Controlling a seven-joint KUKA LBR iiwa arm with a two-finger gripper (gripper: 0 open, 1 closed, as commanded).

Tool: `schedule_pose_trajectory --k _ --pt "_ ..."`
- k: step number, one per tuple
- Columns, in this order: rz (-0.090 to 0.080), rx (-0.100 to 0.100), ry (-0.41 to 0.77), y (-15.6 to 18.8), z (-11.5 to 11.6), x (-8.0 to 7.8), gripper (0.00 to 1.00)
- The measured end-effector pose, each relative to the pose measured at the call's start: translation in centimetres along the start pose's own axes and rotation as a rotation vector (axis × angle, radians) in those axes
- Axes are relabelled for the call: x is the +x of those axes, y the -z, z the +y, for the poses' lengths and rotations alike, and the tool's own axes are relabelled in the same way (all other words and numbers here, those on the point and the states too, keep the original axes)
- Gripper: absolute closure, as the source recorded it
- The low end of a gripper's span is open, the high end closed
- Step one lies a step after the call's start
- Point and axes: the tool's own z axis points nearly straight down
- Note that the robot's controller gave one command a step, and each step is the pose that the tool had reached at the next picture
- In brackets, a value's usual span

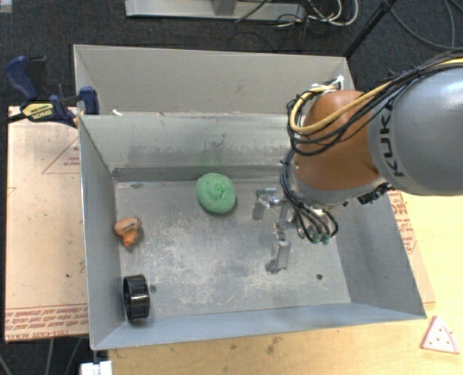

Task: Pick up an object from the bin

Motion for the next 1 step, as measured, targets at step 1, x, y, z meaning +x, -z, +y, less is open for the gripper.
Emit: schedule_pose_trajectory --k 1 --pt "-0.007 0.0 -0.001 0.45 0.0 -0.13 0.0"
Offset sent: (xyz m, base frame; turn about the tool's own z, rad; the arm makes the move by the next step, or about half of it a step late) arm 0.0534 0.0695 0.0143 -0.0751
